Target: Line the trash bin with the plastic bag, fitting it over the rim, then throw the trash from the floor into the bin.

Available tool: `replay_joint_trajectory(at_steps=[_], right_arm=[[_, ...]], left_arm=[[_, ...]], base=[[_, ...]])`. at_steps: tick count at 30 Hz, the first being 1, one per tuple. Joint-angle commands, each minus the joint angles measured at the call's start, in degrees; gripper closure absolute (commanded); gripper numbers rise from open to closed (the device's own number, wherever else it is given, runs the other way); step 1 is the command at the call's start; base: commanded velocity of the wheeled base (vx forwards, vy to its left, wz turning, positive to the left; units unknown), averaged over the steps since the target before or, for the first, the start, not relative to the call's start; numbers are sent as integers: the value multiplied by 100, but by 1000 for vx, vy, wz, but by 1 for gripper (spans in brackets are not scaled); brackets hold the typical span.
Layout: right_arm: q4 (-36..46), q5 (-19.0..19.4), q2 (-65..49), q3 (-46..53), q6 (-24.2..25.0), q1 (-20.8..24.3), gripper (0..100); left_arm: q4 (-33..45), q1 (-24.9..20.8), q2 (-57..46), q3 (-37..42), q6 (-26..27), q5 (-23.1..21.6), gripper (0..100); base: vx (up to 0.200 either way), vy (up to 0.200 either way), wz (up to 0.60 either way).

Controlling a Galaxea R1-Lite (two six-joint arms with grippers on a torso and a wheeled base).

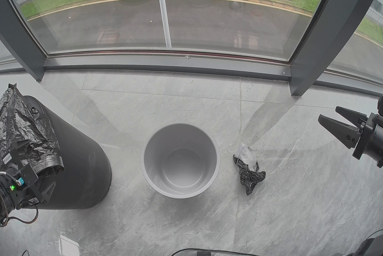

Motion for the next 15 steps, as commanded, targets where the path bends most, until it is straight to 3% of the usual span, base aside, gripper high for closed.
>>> replay_joint_trajectory(at_steps=[1, 15], right_arm=[[-1, 1, -7, 7, 2, 4, 0], [-1, 1, -16, 7, 2, 4, 0]], left_arm=[[-83, 115, 431, 7, 9, 4, 0], [-944, 159, 1204, -81, -35, 4, 0]], base=[[0, 0, 0], [0, 0, 0]])
